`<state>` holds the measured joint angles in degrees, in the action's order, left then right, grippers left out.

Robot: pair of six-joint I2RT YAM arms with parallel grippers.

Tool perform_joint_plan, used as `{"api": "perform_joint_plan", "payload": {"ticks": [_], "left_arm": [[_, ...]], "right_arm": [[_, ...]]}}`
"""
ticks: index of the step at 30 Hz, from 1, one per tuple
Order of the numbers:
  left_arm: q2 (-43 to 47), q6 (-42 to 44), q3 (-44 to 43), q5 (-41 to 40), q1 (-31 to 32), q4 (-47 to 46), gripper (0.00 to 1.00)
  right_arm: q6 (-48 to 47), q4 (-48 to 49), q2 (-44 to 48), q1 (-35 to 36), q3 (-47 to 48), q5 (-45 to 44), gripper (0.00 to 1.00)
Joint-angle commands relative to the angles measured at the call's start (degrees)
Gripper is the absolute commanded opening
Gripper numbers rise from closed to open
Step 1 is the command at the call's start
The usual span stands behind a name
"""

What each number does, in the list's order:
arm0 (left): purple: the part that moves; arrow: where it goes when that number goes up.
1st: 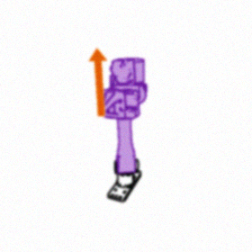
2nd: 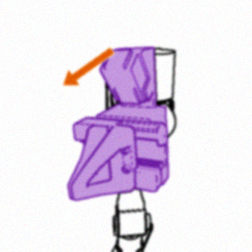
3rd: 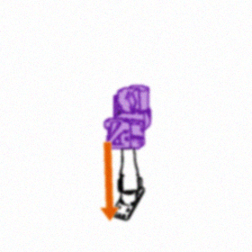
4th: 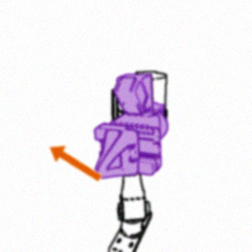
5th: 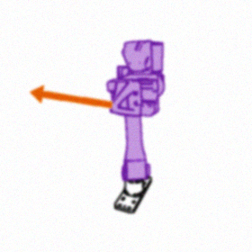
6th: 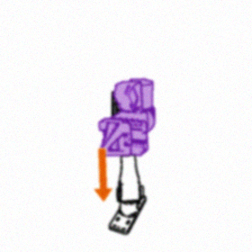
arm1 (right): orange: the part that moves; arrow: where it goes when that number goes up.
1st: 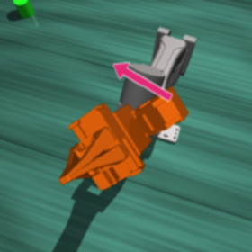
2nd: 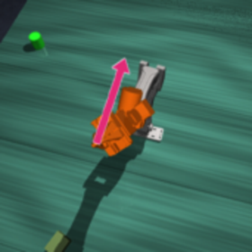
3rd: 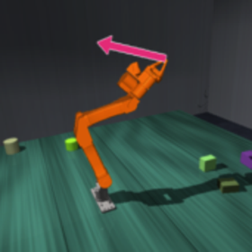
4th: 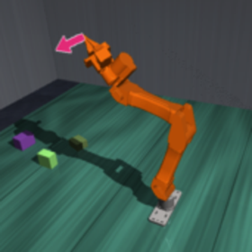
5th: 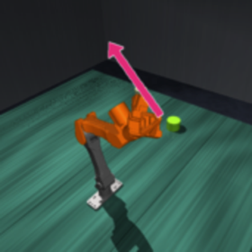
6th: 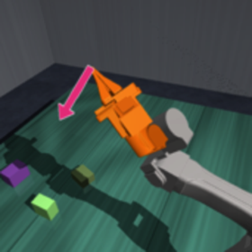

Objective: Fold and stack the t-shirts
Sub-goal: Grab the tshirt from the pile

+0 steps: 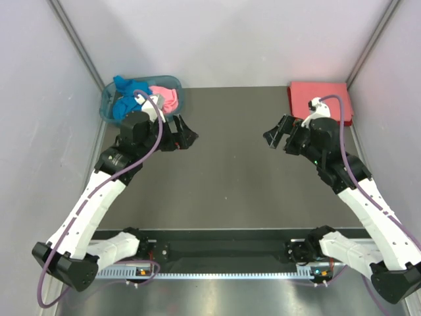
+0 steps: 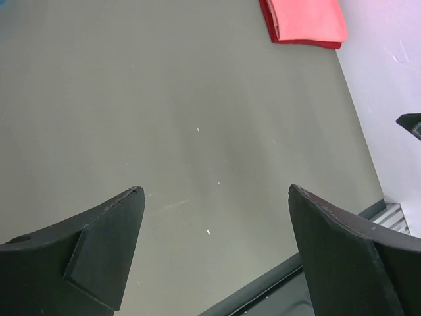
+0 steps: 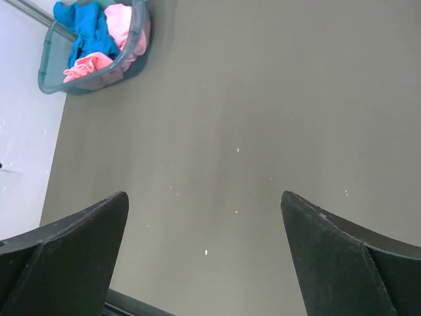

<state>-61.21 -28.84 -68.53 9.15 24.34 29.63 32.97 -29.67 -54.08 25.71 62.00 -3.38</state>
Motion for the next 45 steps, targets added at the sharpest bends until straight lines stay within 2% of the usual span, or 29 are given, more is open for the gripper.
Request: {"api": "perform_joint_plan", "payload": {"ticks": [1,5,9,10,11,13,15,18,22,25,34,39,41,43,44,45], "left_arm": [[1.4,0.1,-0.8,-0.8,-0.3,-2.4,0.95],[0.6,1.1,-3.6,-5.3,-0.3,-2.1,0.95],[-4.8,4.8,-10.5,-17.2,-1.8,1.8,0.94],[-8.5,5.9,-12.6,-21.0,-4.3,3.5,0.93],[-10.3,6.4,-16.0,-21.1,-6.0,4.4,0.93],[-14.5,7.2,-18.3,-19.6,-12.5,4.4,0.89],[-16.7,7.5,-20.3,-20.4,-15.9,3.3,0.88],[-20.6,8.5,-20.3,-21.8,-21.2,-2.6,0.86],[-31.4,10.0,-22.1,-22.9,-27.1,-11.1,0.79],[-40.6,9.4,-27.6,-21.1,-29.5,-11.6,0.75],[-66.7,11.1,-49.8,-16.1,-30.9,-5.7,0.79],[-73.3,11.6,-55.6,-16.1,-31.1,-4.8,0.78],[-74.4,12.1,-56.9,-16.2,-31.3,-5.4,0.63],[-73.8,12.4,-57.0,-15.7,-31.4,-6.9,0.41],[-73.5,12.4,-57.6,-15.3,-31.5,-7.0,0.2],[-72.9,12.2,-58.5,-14.2,-31.5,-6.6,0.11]], "right_arm": [[-0.7,-0.2,0.2,0.5,3.0,-0.8,1.0],[-0.3,0.0,1.5,0.5,1.6,-0.8,1.0],[0.7,1.8,2.4,0.6,-0.8,-0.4,1.0],[1.3,2.3,2.5,0.5,-1.4,0.4,1.0],[1.6,3.6,2.4,0.5,-2.4,1.4,1.0],[1.3,3.9,2.1,0.5,-2.6,4.8,1.0],[1.0,4.3,1.9,0.4,-2.6,6.4,1.0],[1.3,6.4,2.5,0.5,-3.9,9.7,1.0],[3.7,9.2,3.4,0.6,-5.9,12.4,1.0],[4.8,12.0,3.6,0.5,-7.6,13.8,1.0],[1.7,8.8,0.6,0.5,-3.3,12.9,1.0],[0.6,9.3,-0.1,0.5,-1.1,14.1,1.0],[0.0,9.4,-0.2,0.5,-0.9,14.5,1.0],[-0.2,9.3,-0.2,0.6,-0.7,14.9,1.0],[-0.4,9.1,-0.5,0.5,-0.4,15.3,1.0],[-0.5,9.2,-0.5,0.6,-0.1,15.8,1.0]]}}
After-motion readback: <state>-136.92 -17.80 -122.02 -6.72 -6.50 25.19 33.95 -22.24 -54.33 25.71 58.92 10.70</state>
